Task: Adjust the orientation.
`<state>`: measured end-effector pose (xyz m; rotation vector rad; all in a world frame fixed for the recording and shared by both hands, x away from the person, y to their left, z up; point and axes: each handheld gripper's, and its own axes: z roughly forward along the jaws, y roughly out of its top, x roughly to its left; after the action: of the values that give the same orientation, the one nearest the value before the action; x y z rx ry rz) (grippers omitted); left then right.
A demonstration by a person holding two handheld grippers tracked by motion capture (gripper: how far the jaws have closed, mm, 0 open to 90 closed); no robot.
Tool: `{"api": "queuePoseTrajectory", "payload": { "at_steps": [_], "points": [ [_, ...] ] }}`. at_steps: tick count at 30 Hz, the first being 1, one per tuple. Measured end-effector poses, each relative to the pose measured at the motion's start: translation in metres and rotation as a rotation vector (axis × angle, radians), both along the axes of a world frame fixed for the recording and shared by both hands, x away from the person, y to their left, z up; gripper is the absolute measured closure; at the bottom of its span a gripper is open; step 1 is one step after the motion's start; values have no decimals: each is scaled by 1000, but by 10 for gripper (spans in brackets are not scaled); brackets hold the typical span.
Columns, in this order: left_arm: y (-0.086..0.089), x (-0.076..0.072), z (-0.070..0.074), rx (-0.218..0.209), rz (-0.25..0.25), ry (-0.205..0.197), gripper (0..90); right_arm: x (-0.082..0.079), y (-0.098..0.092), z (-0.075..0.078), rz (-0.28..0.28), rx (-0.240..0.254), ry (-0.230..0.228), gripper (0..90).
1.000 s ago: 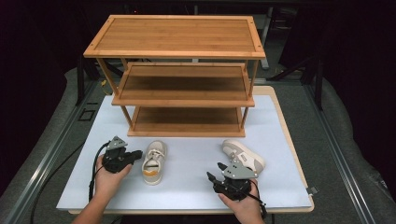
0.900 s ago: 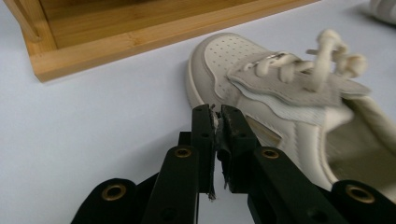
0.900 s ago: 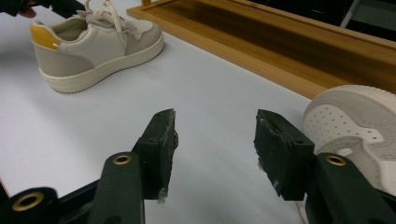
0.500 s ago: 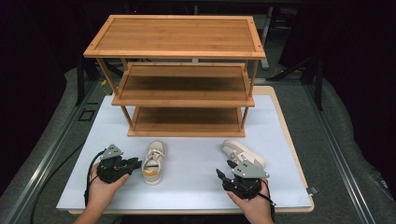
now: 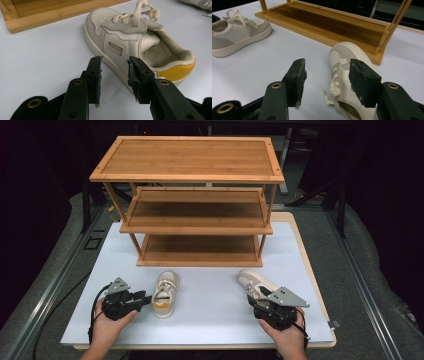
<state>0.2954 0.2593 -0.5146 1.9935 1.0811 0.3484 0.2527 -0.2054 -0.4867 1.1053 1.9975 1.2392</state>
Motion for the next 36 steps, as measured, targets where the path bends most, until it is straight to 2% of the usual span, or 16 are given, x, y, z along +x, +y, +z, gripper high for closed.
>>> {"api": "queuePoseTrajectory", "payload": {
  "at_steps": [6,12,17,22,25,31,36],
  "points": [
    [2,1,-1,-4,10,2,615,2,-16,1,-33,26,7,484],
    [3,1,-1,0,12,1,607,5,-34,0,-91,55,18,484],
    [3,1,-3,3,10,5,604,8,-40,-3,-113,69,39,497],
    [3,2,-3,1,12,11,602,11,-44,-5,-111,61,82,594],
    [2,2,-4,1,12,12,602,11,-48,-5,-116,67,87,644],
    [2,3,-4,0,13,16,602,12,-56,-6,-164,62,91,858],
    [3,4,-5,1,13,23,602,15,-60,-9,-175,66,105,900]
  ]
}}
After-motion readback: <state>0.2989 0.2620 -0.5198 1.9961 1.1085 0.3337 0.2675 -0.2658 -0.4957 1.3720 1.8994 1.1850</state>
